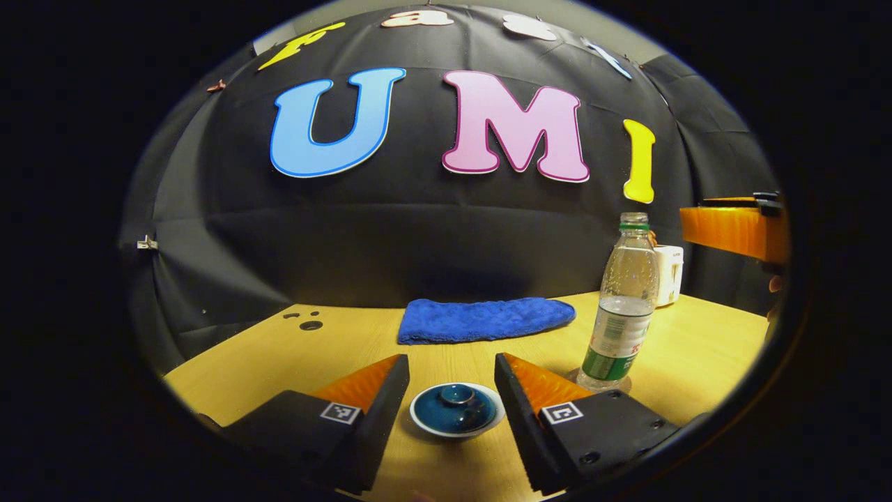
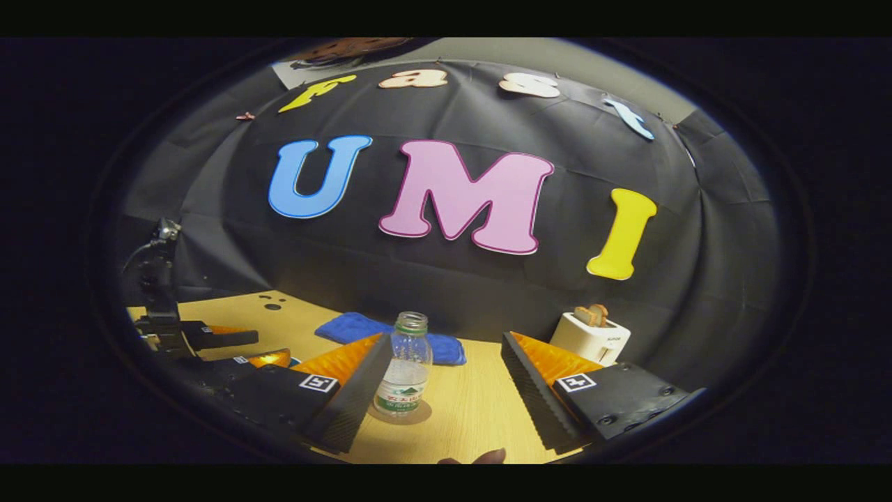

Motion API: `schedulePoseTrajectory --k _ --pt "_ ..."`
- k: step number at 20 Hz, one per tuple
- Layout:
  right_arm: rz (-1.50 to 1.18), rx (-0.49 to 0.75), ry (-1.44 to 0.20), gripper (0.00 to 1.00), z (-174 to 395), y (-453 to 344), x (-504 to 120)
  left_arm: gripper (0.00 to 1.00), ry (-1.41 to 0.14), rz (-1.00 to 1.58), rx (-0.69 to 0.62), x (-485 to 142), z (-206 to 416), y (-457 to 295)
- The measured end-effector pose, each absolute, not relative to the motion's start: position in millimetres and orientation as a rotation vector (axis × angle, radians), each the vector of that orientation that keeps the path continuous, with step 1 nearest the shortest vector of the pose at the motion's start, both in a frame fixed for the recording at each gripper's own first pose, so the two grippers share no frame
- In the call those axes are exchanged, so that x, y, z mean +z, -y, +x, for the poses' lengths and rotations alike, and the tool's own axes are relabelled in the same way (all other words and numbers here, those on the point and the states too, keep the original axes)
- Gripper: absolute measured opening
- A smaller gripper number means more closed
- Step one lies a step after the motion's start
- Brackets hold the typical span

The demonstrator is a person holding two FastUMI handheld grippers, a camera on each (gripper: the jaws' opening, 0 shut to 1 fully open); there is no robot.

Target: Open the teacup lid with one hand, grasp the water bottle and pour water into the teacup with the other hand; after pouring, place the water bottle on the coaster and then close the teacup lid.

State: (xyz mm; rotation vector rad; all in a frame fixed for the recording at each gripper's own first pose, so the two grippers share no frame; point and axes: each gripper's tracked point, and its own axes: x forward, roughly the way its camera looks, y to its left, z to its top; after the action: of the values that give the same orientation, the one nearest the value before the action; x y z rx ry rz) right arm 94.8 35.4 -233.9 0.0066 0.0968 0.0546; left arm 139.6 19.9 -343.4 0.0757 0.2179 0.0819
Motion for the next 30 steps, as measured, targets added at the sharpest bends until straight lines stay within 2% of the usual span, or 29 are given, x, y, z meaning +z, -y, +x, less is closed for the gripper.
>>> schedulePoseTrajectory --k 2,5,8,15,20,21,22,26,27,28,30 --pt "0.000 0.058 -0.098 0.98 95 -35 -235 0.77 -0.231 0.085 0.079 -350 143 -20" --pt "0.005 0.061 -0.097 0.98 97 -34 -237 0.65 -0.265 0.094 0.060 -361 146 -15" --pt "0.001 0.061 -0.098 0.98 97 -35 -237 0.60 -0.279 0.110 0.067 -366 148 -14" --pt "0.009 0.061 -0.112 0.98 98 -34 -243 0.39 -0.297 0.137 0.084 -371 150 -13" --pt "0.008 0.062 -0.114 0.98 98 -34 -244 0.34 -0.295 0.134 0.082 -371 149 -13" --pt "0.009 0.062 -0.114 0.98 99 -34 -246 0.27 -0.295 0.127 0.082 -370 149 -13" --pt "0.012 0.063 -0.115 0.98 99 -34 -246 0.32 -0.294 0.114 0.080 -369 149 -13" --pt "0.024 0.081 -0.129 0.98 99 -38 -254 0.31 -0.240 0.092 0.102 -344 152 -20" --pt "0.031 0.092 -0.137 0.98 99 -42 -257 0.25 -0.229 0.095 0.104 -336 152 -22" --pt "0.042 0.105 -0.145 0.98 99 -46 -261 0.30 -0.222 0.093 0.107 -330 151 -24" --pt "0.061 0.122 -0.163 0.98 102 -52 -270 0.30 -0.213 0.076 0.117 -319 147 -29"
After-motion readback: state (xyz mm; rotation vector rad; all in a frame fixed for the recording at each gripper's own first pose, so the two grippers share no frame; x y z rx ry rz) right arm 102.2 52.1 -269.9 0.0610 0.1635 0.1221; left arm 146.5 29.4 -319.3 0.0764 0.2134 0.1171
